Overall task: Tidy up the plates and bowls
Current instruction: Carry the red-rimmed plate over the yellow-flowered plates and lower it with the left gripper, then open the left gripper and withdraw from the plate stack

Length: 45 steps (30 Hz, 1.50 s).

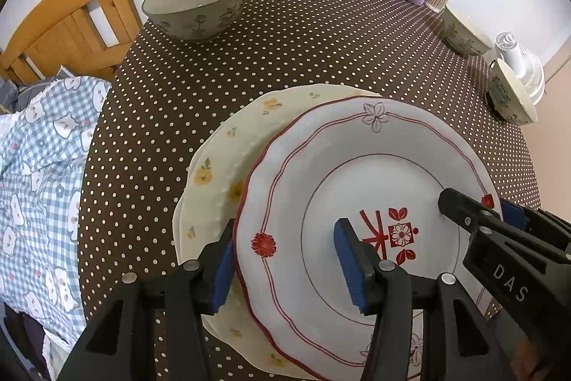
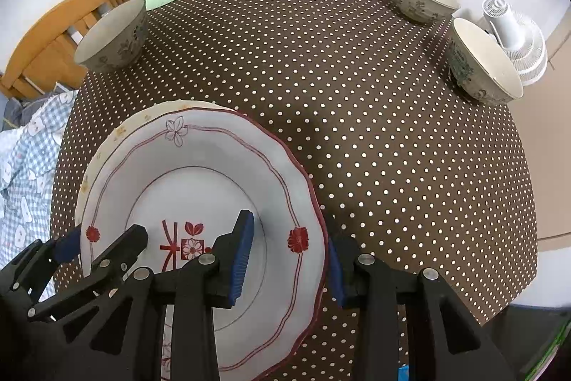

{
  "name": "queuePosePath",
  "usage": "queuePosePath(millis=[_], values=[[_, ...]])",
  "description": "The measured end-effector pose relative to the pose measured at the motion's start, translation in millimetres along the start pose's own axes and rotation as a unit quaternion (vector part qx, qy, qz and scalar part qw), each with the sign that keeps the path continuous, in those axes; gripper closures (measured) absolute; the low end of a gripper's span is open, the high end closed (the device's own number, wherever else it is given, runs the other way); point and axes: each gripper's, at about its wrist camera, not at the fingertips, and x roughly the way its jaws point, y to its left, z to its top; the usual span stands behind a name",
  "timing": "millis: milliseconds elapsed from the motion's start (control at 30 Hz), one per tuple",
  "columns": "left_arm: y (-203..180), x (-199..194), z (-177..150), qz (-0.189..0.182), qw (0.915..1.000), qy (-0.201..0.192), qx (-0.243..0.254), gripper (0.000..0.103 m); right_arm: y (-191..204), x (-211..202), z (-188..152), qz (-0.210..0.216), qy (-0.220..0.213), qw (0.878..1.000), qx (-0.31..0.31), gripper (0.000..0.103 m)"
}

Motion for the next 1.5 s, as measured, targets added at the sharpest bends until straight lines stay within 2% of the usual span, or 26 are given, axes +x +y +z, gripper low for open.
queuePosePath(millis=[400, 433, 467, 533, 833, 1067, 1133, 1500], values=[[-3.3, 2.1, 2.9, 0.013, 0.9999, 0.001, -0.011, 0.044, -15.3, -6.9, -13.0, 0.02, 0.013, 1.0, 0.019, 0.061], [-3.4, 2.0, 2.7, 0.013, 0.9999, 0.0, -0.011, 0.043, -16.3, -8.9, -15.0, 0.022, 0.012, 1.0, 0.018, 0.064], [-4.5, 2.2, 3.4, 0.015, 0.9998, 0.001, -0.01, 0.042, -15.1, -11.6, -15.9, 0.033, 0.008, 0.999, 0.011, 0.074], [-5.6, 3.3, 4.4, 0.016, 0.9998, 0.004, -0.01, 0.039, -12.2, -12.9, -16.3, 0.026, 0.007, 1.0, 0.002, 0.074], [-1.6, 2.8, 5.4, 0.023, 0.999, 0.031, -0.024, 0.038, -13.8, -10.3, -10.0, 0.04, 0.012, 0.999, 0.004, 0.074], [-6.0, -0.5, 2.5, 0.051, 0.998, 0.035, -0.014, 0.038, -13.2, -6.8, -6.7, 0.045, 0.018, 0.999, -0.001, 0.074], [-7.9, -4.1, 3.4, 0.068, 0.9974, 0.025, -0.008, 0.038, -9.2, -6.5, -6.3, 0.047, 0.02, 0.999, -0.007, 0.078], [5.2, -8.8, -1.0, 0.054, 0.9981, 0.018, -0.023, 0.03, 11.1, -1.8, 2.0, 0.048, 0.014, 0.999, -0.017, 0.076]])
